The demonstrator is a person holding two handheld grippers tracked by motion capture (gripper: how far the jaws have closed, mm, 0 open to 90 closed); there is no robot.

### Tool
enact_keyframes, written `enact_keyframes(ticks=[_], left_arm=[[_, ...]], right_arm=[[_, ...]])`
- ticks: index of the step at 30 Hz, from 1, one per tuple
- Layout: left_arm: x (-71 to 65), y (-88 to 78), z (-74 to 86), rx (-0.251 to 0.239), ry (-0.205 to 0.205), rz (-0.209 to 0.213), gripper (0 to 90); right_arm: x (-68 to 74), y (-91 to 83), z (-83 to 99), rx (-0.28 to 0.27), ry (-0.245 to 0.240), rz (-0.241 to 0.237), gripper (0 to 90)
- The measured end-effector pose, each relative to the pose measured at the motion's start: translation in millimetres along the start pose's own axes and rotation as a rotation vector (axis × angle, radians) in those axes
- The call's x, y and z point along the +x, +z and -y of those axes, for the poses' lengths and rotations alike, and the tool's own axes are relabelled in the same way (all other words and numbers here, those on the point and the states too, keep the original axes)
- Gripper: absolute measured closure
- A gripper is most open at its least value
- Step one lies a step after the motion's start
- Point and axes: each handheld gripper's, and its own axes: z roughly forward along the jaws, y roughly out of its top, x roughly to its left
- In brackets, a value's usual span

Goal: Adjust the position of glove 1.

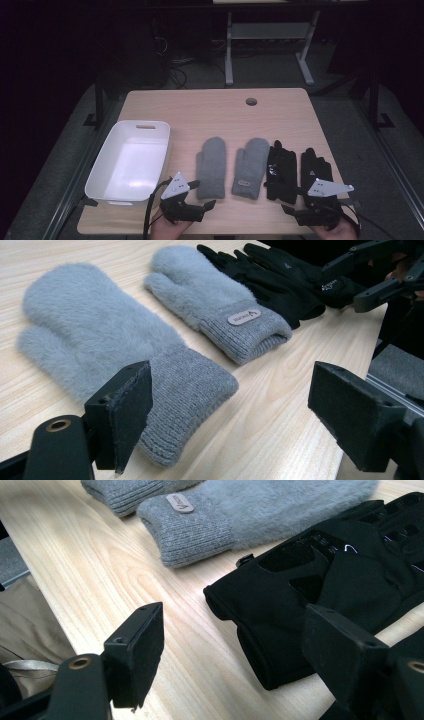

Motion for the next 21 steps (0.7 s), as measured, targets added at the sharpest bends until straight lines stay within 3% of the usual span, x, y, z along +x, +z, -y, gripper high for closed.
enact_keyframes(ticks=[5, 12, 21], left_arm=[[1.6, -0.8, 0.7, -0.002, -0.022, 0.013, 17.8], [-3.3, -4.7, 1.3, -0.008, -0.003, 0.007, 17.8], [-4.0, -5.4, 1.0, -0.011, -0.003, 0.003, 18.0]], right_arm=[[1.2, 1.2, -1.1, 0.003, -0.004, -0.012, 25.0], [9.6, 3.3, -6.7, 0.010, -0.043, -0.025, 24.1], [7.1, 2.8, -24.7, 0.003, -0.053, -0.058, 22.6]])
